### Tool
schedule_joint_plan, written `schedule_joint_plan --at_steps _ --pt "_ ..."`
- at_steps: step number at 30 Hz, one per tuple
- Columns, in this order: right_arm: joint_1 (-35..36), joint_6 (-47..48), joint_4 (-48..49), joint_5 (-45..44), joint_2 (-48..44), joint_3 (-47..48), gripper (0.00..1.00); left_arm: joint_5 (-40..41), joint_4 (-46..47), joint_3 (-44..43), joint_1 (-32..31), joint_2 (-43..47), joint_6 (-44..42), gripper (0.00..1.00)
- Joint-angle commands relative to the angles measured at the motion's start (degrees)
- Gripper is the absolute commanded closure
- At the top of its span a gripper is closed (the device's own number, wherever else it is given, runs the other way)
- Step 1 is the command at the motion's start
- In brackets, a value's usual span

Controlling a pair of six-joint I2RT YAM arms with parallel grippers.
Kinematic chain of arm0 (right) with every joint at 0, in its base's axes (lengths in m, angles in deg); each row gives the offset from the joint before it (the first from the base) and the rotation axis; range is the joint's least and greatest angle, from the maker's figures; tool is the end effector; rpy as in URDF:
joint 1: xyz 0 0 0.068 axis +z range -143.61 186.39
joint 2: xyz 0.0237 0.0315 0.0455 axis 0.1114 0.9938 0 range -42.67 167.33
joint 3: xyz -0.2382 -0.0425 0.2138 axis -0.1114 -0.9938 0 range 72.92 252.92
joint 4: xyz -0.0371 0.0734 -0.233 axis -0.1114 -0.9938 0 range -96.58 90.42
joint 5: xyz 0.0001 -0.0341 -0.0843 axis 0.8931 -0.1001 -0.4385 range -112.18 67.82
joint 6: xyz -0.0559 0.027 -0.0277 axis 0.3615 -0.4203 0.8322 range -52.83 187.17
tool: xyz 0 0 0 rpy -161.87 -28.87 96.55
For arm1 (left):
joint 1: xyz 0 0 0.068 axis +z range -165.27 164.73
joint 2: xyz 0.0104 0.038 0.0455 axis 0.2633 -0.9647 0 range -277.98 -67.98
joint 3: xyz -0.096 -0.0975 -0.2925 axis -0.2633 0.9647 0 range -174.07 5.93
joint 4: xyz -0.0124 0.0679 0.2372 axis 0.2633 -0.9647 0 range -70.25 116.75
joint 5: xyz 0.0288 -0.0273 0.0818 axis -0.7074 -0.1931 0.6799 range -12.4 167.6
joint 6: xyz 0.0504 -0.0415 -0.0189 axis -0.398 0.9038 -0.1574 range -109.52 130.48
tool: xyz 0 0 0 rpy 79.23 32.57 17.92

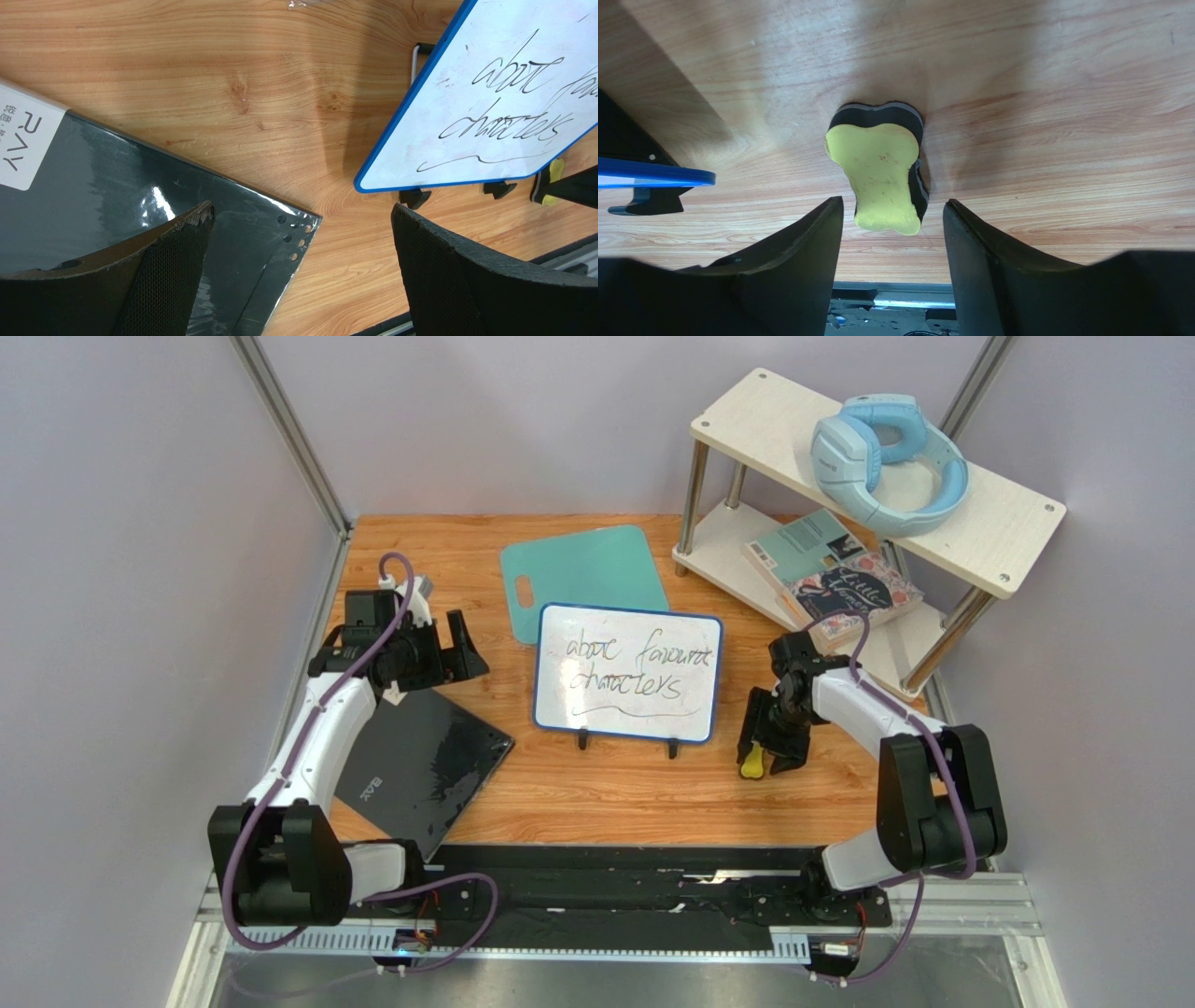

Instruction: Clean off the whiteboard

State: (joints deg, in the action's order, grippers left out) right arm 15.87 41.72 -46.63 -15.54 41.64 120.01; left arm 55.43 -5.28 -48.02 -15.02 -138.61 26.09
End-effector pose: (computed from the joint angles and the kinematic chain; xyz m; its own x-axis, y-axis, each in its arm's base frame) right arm 0.2166 0.0426 0.2087 -0.9614 0.2723 -0.0407 0.2638 0.9534 0.1468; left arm 0.2348 -0.0196 0.3092 -0.7896 -0.2526 -0.5593 0.0338 0.8921 -0.4506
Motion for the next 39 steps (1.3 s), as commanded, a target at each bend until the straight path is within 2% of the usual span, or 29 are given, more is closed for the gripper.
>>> schedule_joint_plan --at_steps 1,16,18,20,24,26,29,32,35,36,38,39 --pt "0.2 0.9 1.8 -0.9 -0.5 2.1 0.44 -1.3 0.5 -2.3 -0.1 -0.4 -1.6 0.01" --pt "1.2 2.0 3.6 -3.0 4.4 2.8 0.55 -1.6 0.4 -2.3 0.0 -0.7 -1.7 0.01" --pt "1.2 2.0 3.5 -3.6 4.5 3.0 0.69 -1.7 0.3 -2.3 -0.1 -0.7 -1.8 0.01" --pt "1.2 1.6 3.1 -3.5 3.8 2.9 0.74 -2.0 0.2 -2.3 -0.1 -0.7 -2.1 0.01" --pt "1.6 1.2 2.3 -3.4 1.7 2.7 0.77 -3.0 0.4 -2.1 0.0 -0.5 -2.9 0.01" --pt "1.6 1.3 2.1 -3.1 1.0 2.8 0.86 -3.7 0.7 -1.9 0.0 0.0 -3.2 0.01" --pt "1.7 1.2 1.3 -2.2 -0.5 3.4 0.93 -5.5 2.6 -1.0 0.0 0.1 -3.0 0.01" --pt "1.7 0.9 0.6 -0.4 -3.1 3.9 0.98 -9.8 7.1 0.5 -0.1 -0.3 0.1 0.01" --pt "1.7 1.1 -0.1 1.7 -6.3 4.5 1.00 -14.8 17.5 4.4 -0.1 -1.1 7.7 0.01" --pt "1.8 1.5 -0.1 2.7 -7.9 4.6 1.00 -15.8 24.0 6.5 0.0 -1.5 9.4 0.01" --pt "1.9 1.8 -0.2 5.2 -9.8 5.1 1.00 -18.3 30.9 8.5 0.0 -3.7 14.4 0.01" --pt "1.9 2.2 -0.2 6.0 -11.6 5.5 1.00 -19.2 38.2 10.2 -0.1 -4.8 15.9 0.02"
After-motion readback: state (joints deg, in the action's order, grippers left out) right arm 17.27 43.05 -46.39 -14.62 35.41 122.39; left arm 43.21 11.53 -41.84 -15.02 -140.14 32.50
